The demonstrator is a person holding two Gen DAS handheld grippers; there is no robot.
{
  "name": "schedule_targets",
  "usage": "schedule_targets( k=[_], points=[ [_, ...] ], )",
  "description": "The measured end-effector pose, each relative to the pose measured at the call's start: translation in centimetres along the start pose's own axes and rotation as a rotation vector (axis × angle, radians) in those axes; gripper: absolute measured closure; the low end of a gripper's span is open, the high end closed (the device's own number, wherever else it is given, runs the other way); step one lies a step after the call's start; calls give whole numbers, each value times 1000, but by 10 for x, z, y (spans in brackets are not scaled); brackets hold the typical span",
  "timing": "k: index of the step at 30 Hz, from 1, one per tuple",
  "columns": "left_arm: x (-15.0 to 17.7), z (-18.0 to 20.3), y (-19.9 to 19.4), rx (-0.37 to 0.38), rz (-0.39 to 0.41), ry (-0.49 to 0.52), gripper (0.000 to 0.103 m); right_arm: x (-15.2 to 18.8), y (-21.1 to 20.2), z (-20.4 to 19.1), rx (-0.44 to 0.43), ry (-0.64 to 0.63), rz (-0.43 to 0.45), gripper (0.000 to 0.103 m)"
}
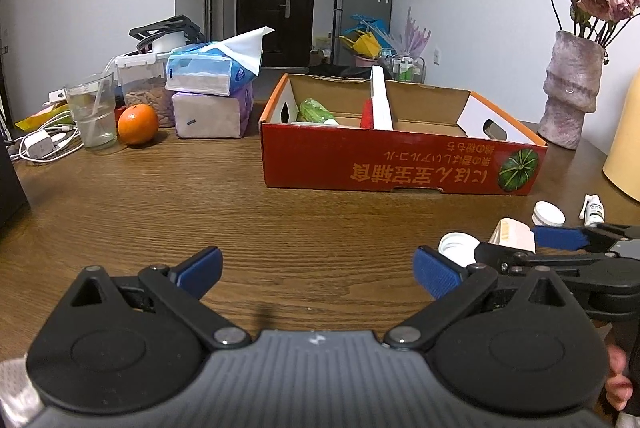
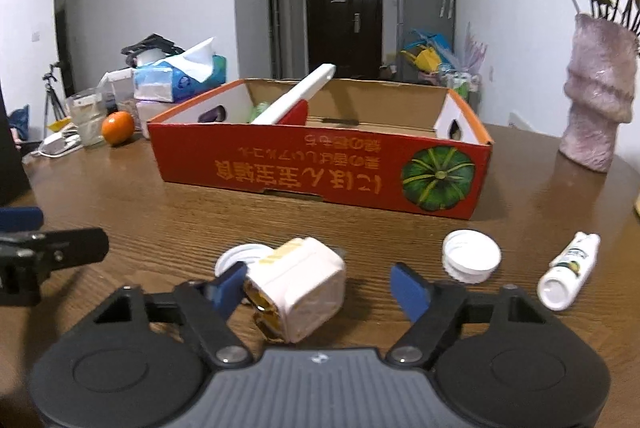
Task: Organize rigid objects
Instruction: 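Grasp the white plug adapter with the right tool, then grasp the white bottle cap with the left tool while the right tool holds the adapter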
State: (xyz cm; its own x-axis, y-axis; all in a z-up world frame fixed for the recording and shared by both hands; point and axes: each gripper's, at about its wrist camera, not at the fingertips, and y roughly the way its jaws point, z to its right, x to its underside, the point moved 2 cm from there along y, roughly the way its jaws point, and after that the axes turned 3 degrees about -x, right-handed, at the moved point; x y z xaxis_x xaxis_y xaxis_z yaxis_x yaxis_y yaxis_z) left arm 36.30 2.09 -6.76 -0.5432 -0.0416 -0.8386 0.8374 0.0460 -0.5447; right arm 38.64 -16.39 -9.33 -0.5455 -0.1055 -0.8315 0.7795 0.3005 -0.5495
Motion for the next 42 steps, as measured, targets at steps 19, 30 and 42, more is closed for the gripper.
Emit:
schedule_targets(
  k=[19, 30, 42],
  points=[
    [0, 14, 5, -9, 16, 34, 0, -7, -24, 10, -18, 44, 99, 55],
    [2, 79, 16, 28, -10, 86, 0, -12, -45, 38, -29, 58, 156, 55],
    [1, 113, 44, -37, -68, 68, 24, -13, -54, 103, -33, 57, 170, 55]
  ],
)
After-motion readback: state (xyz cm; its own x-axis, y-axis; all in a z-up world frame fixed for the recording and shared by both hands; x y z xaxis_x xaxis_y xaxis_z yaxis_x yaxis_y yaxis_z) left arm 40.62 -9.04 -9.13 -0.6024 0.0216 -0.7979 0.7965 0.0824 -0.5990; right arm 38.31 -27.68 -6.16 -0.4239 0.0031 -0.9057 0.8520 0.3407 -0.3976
